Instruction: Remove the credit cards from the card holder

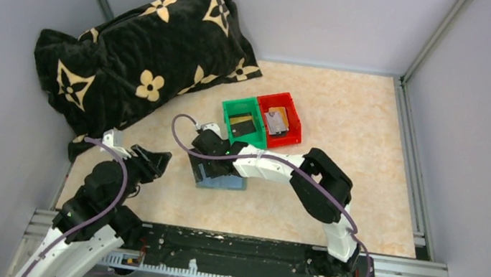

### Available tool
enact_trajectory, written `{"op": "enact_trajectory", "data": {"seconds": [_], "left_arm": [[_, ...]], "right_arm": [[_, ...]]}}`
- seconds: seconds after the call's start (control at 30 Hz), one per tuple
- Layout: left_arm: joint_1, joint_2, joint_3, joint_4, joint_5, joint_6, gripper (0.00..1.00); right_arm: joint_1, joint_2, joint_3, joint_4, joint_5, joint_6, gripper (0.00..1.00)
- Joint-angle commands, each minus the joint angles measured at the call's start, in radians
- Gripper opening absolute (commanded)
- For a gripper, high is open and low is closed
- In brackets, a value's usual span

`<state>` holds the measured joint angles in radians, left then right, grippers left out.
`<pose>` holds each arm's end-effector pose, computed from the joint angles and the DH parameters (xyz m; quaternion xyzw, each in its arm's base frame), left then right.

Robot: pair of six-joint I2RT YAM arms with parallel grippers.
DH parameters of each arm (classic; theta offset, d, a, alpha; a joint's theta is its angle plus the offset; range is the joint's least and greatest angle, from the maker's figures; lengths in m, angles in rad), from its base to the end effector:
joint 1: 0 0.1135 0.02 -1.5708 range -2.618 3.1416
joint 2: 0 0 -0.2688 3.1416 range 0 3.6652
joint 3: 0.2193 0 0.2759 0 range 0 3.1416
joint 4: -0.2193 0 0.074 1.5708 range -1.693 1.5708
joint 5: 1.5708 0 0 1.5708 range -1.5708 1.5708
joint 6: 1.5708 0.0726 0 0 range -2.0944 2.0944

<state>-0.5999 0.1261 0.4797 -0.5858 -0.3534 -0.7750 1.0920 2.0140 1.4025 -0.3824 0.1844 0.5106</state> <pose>0.1161 -0.0490 0.2642 -0.1761 0.7596 -0.2810 0.5595 0.2281 0.4106 0.1290 -0.2485 0.9221 0.1420 0.2605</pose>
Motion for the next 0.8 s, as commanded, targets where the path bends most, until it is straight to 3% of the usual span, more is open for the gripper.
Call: {"op": "enact_trajectory", "data": {"seconds": [0.0,0.27,0.33,0.47,0.53,0.67,0.77], "left_arm": [[-0.003,0.016,0.026,-0.04,-0.023,0.0,0.55],[-0.003,0.054,-0.006,0.02,0.023,0.029,0.57],[-0.003,0.071,-0.009,0.029,0.038,0.032,0.58],[-0.003,0.093,-0.012,0.049,0.066,0.036,0.7],[-0.003,0.098,-0.016,0.059,0.079,0.034,0.79],[-0.004,0.129,-0.033,0.116,0.141,0.038,0.98],[-0.003,0.237,-0.036,0.156,0.217,0.042,1.0]], "right_arm": [[0.01,0.028,0.044,0.021,0.021,0.041,0.83],[0.008,-0.041,-0.02,0.015,0.079,0.07,0.29],[0.008,-0.069,-0.033,0.024,0.086,0.065,0.29],[0.007,-0.141,-0.063,0.052,0.1,0.063,0.59],[0.006,-0.188,-0.084,0.059,0.124,0.064,0.65],[0.004,-0.29,-0.146,0.064,0.17,0.057,0.66],[-0.01,-0.388,-0.231,0.086,0.193,0.071,0.59]]}}
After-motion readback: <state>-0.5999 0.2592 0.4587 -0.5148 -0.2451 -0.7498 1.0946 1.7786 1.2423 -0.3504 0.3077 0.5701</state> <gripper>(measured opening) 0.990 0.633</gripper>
